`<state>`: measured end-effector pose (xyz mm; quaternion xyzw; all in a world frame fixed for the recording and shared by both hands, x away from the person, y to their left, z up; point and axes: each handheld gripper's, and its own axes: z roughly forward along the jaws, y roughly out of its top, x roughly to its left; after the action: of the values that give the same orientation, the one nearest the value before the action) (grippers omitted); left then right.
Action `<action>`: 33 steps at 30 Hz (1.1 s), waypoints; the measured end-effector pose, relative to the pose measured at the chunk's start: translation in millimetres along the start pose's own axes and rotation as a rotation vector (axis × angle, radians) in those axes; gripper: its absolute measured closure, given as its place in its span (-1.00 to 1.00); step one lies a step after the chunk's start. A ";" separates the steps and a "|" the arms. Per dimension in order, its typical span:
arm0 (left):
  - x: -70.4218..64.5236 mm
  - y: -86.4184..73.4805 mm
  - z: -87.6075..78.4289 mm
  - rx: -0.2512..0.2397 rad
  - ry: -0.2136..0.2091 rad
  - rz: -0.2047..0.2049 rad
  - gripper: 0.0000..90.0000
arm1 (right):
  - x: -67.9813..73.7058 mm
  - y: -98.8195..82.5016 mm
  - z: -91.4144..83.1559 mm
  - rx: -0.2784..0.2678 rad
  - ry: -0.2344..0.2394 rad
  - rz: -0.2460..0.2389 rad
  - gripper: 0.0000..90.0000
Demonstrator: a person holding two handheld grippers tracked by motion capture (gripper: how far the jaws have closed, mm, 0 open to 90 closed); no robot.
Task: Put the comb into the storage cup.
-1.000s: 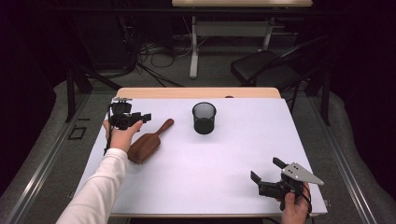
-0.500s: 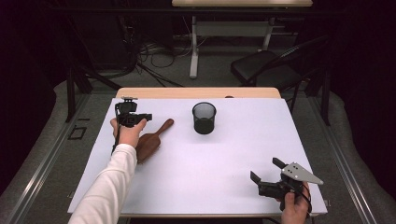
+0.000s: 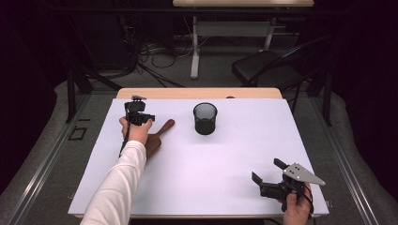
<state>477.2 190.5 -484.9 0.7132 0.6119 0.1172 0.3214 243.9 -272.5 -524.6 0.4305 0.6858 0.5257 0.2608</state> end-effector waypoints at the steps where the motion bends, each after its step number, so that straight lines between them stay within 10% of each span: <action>1: -0.2 0.3 2.0 0.005 0.002 -0.003 1.00 | 0.0 0.0 -0.1 -0.001 0.001 0.000 -0.97; 33: 0.8 -4.0 38.9 0.156 -0.002 -0.045 1.00 | -0.4 0.0 -0.3 0.004 0.003 -0.007 -0.95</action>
<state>496.0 179.2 -517.3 0.7223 0.6346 0.0610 0.2681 243.9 -273.0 -524.6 0.4276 0.6888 0.5242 0.2607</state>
